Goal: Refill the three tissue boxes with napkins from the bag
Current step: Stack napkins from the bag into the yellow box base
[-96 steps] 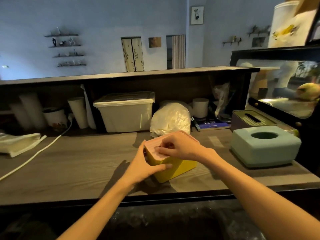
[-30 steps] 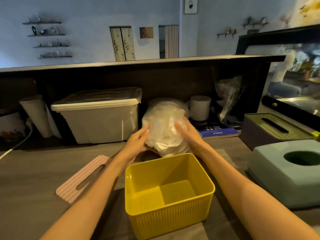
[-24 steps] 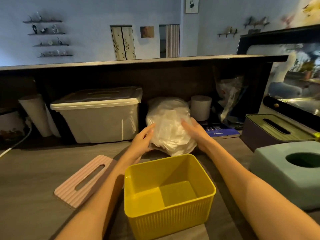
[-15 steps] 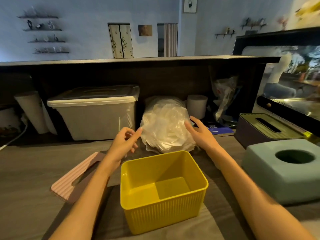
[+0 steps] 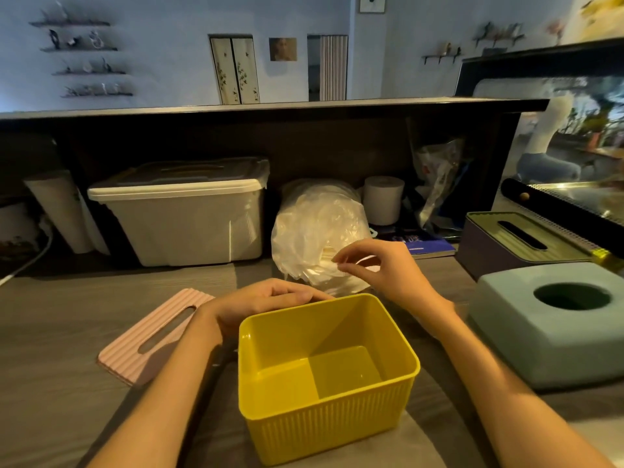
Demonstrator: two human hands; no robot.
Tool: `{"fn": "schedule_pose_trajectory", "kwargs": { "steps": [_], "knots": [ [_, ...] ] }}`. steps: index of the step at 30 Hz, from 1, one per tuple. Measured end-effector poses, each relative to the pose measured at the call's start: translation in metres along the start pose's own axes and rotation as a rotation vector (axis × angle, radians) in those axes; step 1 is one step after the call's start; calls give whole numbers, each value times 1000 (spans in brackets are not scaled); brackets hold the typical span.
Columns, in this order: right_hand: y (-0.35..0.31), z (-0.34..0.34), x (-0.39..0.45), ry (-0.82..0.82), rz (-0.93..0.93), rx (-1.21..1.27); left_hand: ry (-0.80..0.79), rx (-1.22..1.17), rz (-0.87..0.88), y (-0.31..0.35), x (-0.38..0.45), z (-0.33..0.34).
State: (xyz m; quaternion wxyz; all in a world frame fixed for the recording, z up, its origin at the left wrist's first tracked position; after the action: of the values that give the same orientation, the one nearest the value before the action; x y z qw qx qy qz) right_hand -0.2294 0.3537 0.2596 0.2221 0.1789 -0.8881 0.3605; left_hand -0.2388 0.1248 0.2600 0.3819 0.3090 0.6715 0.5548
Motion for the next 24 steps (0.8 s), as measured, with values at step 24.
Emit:
{"fn": "schedule_pose_trajectory", "kwargs": {
  "steps": [24],
  "knots": [
    [-3,9,4,315,75,127,760,-253,302,-16,14,-37]
  ]
}}
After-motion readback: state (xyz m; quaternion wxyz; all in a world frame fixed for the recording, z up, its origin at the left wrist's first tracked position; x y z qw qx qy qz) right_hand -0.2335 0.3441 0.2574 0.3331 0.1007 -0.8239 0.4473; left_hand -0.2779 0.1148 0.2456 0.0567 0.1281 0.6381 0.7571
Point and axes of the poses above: each hand's wrist, its own x-axis towards the middle knuckle, its own z-axis out of the palm, y = z × x, the point moved 3 cm from there along x, towards the middle knuckle, and after that the axes turned 5 degrees about -x, right-handed, at the moved point
